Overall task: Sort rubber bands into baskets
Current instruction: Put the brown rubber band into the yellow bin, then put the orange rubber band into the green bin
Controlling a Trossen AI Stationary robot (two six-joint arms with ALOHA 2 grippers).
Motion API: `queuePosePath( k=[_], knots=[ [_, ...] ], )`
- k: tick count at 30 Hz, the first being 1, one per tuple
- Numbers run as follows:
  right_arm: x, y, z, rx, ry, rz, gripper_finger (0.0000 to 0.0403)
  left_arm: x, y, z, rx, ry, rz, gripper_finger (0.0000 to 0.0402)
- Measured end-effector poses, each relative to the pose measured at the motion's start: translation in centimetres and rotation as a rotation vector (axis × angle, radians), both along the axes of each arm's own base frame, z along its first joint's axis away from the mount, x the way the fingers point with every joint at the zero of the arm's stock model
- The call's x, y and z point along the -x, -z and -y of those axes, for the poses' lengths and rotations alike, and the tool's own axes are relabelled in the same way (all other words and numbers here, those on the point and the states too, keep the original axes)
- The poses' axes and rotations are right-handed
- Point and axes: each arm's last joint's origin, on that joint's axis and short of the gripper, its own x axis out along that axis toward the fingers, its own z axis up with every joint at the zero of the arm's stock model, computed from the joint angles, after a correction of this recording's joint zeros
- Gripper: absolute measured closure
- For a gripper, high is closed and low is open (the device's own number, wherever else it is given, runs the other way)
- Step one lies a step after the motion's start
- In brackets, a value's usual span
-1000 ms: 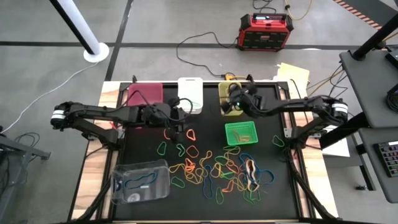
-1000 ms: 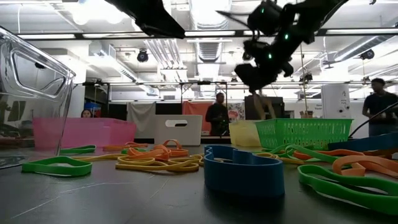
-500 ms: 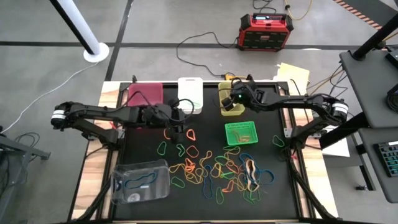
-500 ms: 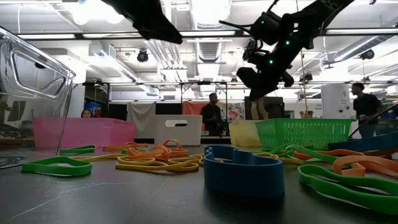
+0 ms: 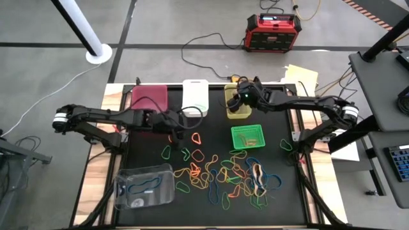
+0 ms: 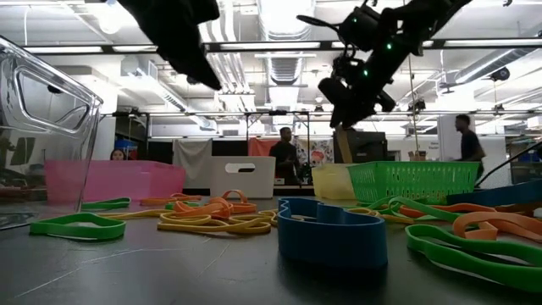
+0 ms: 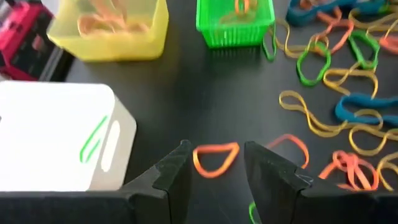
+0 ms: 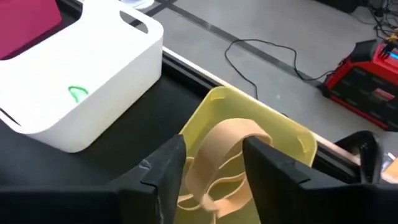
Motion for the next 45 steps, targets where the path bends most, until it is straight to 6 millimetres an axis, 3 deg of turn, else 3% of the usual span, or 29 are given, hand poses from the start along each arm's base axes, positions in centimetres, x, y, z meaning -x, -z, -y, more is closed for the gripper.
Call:
queuePosePath(
  k=[11, 16, 21, 31, 45],
  knots=[
    [-0.1, -3.7, -0.1, -0.097, 0.021, -0.056, 0.0176, 0.3, 0.3, 0.4, 0.027, -0.014, -0.031, 0.0272],
    [-0.9, -4.2, -1.8, -0.110, -0.051, -0.035, 0.0145, -0.2, 1.1, 0.9, 0.019, 0.012, -0.028, 0.0272],
    [-1.5, -3.7, -5.3, -0.101, -0.180, -0.068, 0.0128, -2.2, 3.2, 1.4, -0.005, 0.087, -0.032, 0.0272],
    [-0.8, -3.2, -11.2, -0.129, -0.307, -0.030, 0.0128, -4.6, 9.0, 1.1, -0.179, 0.178, -0.277, 0.0272],
    [-1.1, -2.9, -13.3, -0.076, -0.304, 0.017, 0.0126, -6.3, 13.2, 0.4, -0.223, 0.179, -0.345, 0.0293]
  ],
)
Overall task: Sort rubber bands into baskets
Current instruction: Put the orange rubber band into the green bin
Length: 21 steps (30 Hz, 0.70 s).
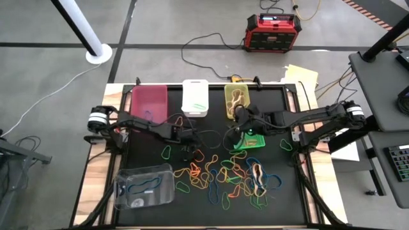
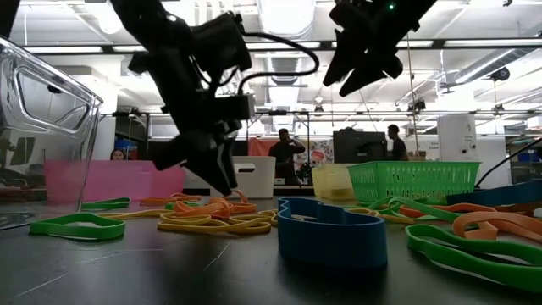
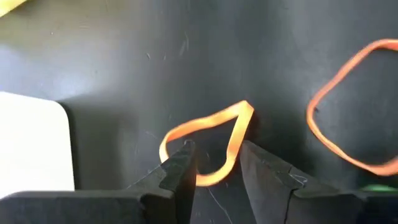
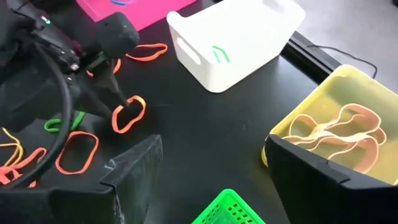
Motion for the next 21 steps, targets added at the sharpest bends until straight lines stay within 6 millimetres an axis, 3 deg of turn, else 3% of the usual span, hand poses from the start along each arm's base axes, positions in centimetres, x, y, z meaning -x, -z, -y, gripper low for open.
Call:
queuePosePath(
  k=[5, 10, 13, 17, 21],
  knots=[
    [0.0, 0.1, 0.0, 0.000, 0.000, 0.006, 0.0124, -0.1, 0.6, 0.0, 0.002, -0.005, -0.015, 0.0318],
    [-0.1, 0.5, 0.0, 0.000, -0.001, 0.019, 0.0128, -0.1, 0.6, 0.0, 0.003, -0.006, -0.014, 0.0388],
    [0.0, 1.0, 0.0, 0.001, -0.002, 0.021, 0.0128, -0.1, 0.4, 0.0, 0.004, -0.007, -0.007, 0.0395],
    [-0.1, 2.0, -0.6, 0.024, -0.047, 0.050, 0.0127, 0.1, -0.9, 0.0, 0.003, -0.002, 0.037, 0.0401],
    [-0.6, 3.4, -2.2, 0.096, -0.167, 0.114, 0.0127, 0.3, -3.6, 0.0, 0.006, 0.009, 0.155, 0.0401]
  ],
)
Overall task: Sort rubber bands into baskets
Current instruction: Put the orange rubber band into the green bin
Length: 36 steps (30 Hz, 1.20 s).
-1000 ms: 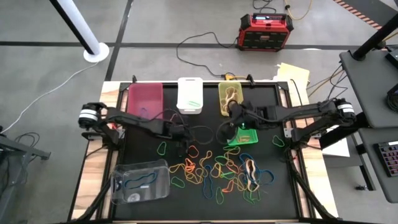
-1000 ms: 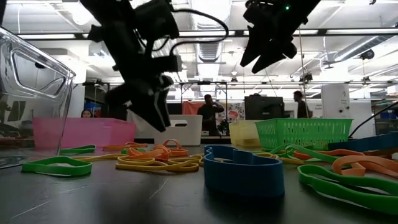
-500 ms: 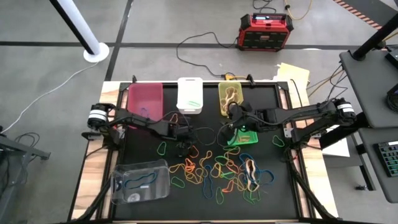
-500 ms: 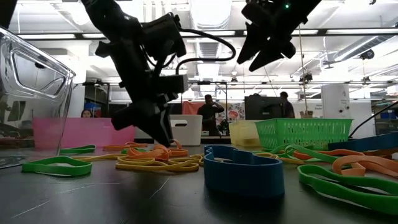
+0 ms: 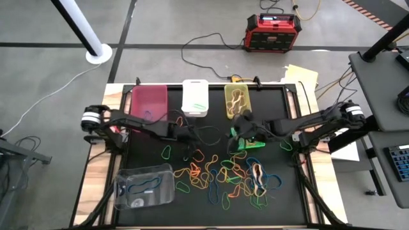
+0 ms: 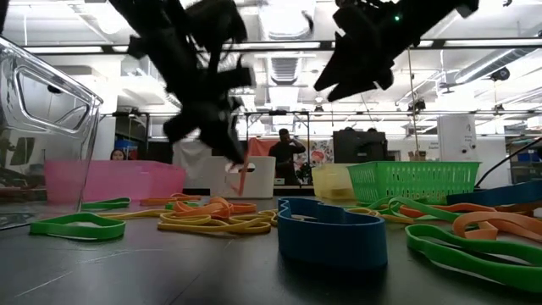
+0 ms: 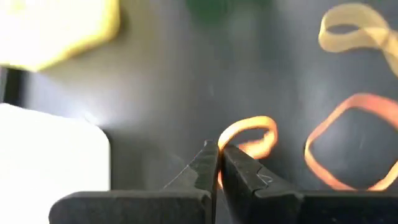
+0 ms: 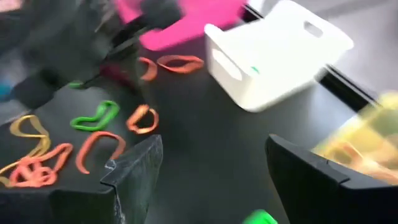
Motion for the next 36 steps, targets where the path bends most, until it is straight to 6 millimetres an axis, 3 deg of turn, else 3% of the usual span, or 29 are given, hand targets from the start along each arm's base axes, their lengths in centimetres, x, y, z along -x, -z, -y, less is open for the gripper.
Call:
queuePosePath(
  k=[6, 11, 17, 25, 29, 36],
  knots=[
    [-1.3, 2.7, -2.6, 0.146, -0.176, 0.109, 0.0137, 0.6, -4.8, 0.3, 0.114, 0.080, 0.248, 0.0401],
    [-3.2, 3.7, -3.1, 0.158, -0.184, 0.189, 0.0150, 1.3, -6.8, 0.3, 0.158, 0.044, 0.339, 0.0402],
    [-5.5, 5.2, -3.2, 0.182, -0.186, 0.141, 0.0164, 1.4, -7.0, 0.3, 0.165, 0.034, 0.353, 0.0402],
    [-8.5, 5.1, -3.5, 0.247, -0.123, 0.112, 0.0190, 1.1, -6.0, 0.0, 0.109, -0.049, 0.315, 0.0402],
    [-9.0, 5.2, -3.2, 0.271, -0.064, 0.049, 0.0237, 1.1, -5.9, 0.0, 0.108, -0.049, 0.303, 0.0402],
    [-9.1, 5.0, -3.1, 0.292, -0.064, 0.023, 0.0381, 1.1, -5.9, 0.0, 0.106, -0.075, 0.309, 0.0401]
  ],
)
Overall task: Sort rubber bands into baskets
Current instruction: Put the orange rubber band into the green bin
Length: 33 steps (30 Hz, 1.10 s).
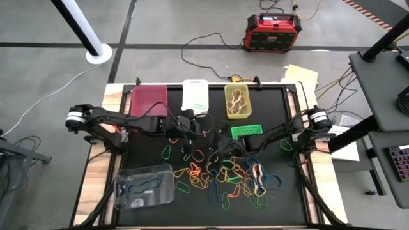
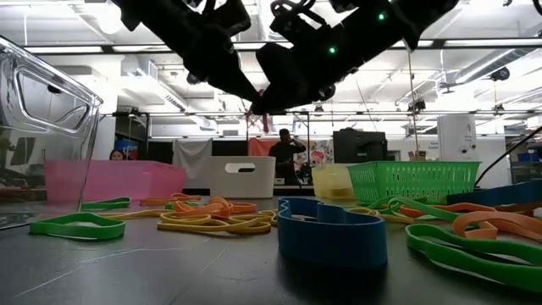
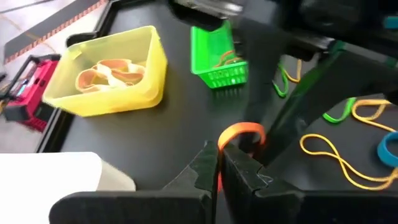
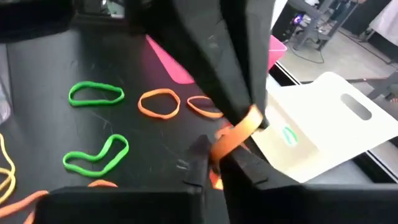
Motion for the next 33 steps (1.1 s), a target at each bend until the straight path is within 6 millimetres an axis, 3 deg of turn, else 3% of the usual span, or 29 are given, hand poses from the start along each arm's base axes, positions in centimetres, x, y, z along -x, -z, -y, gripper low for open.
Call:
queuePosePath(
  k=[5, 11, 16, 21, 27, 33],
  knots=[
    [0.2, -0.6, 0.1, 0.001, -0.002, -0.010, 0.0393, 0.1, 0.1, -0.1, -0.002, -0.017, -0.018, 0.0377],
    [2.4, -2.0, 0.5, -0.019, 0.025, -0.141, 0.0394, 0.5, 0.5, 0.0, 0.005, -0.010, -0.069, 0.0322],
    [6.0, -3.9, 1.1, -0.084, 0.081, -0.289, 0.0394, 0.7, 0.5, 0.0, 0.010, -0.002, -0.092, 0.0275],
    [10.6, -6.1, 1.6, -0.351, 0.156, -0.385, 0.0394, 1.0, 0.8, 0.2, 0.060, 0.057, -0.133, 0.0249],
    [14.1, -5.8, 1.9, -0.545, 0.270, -0.412, 0.0388, 1.0, 0.9, 0.3, 0.083, 0.073, -0.139, 0.0247],
    [14.9, -4.3, 2.1, -0.562, 0.310, -0.434, 0.0345, 1.1, 0.9, 0.3, 0.087, 0.069, -0.146, 0.0249]
  ],
)
